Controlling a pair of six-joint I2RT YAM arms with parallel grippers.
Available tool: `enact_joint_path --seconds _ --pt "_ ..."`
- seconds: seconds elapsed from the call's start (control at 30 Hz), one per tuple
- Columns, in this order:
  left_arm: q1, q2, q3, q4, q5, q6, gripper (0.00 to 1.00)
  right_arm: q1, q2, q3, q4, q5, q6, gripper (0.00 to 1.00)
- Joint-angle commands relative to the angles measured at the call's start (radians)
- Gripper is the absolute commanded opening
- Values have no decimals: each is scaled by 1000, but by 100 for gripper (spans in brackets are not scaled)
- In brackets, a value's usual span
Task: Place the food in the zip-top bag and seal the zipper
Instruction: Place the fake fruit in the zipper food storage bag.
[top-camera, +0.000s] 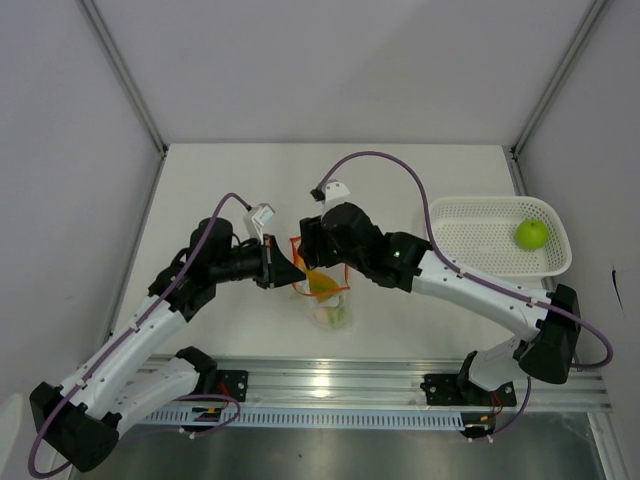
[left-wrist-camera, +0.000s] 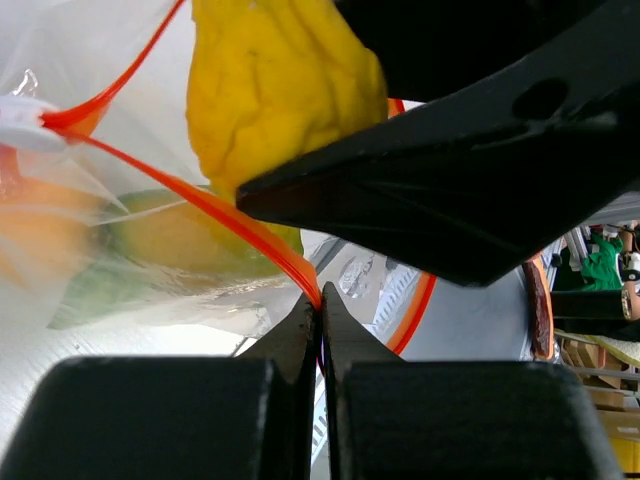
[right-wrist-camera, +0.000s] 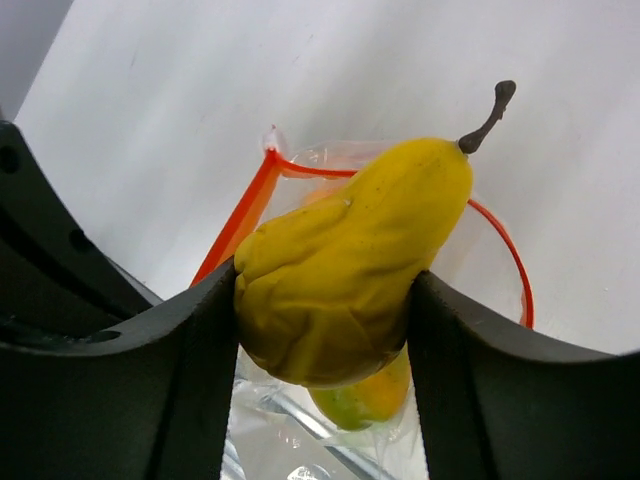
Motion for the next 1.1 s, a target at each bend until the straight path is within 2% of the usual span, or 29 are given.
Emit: enact_joint_path --seconds 0.0,0.03,0.07,0.13,0.17,0.37,0.53,0.77,0.97,1.07 --pt "7 -14 43 23 14 -6 1 6 26 48 -2 56 31 64" --pt "7 -14 39 26 17 -7 1 6 33 49 9 45 29 67" --pt "7 -13 40 28 18 -10 1 6 44 51 10 41 29 77" --pt "7 -10 39 29 21 -10 1 7 57 61 15 27 35 89" --pt "9 -10 37 29 21 -10 1 6 61 66 17 6 34 99" --pt "7 -8 30 31 20 -10 1 6 55 80 17 -14 40 99" --pt "7 -8 22 35 21 -12 1 7 -41 80 -19 18 46 99" --pt "7 -8 8 46 24 -15 1 -23 -212 55 -138 203 29 100" --pt "7 -11 4 55 34 -16 1 -287 -339 -35 -226 243 101 99" --pt "7 -13 5 55 34 -16 1 -426 -387 -104 -221 340 117 99"
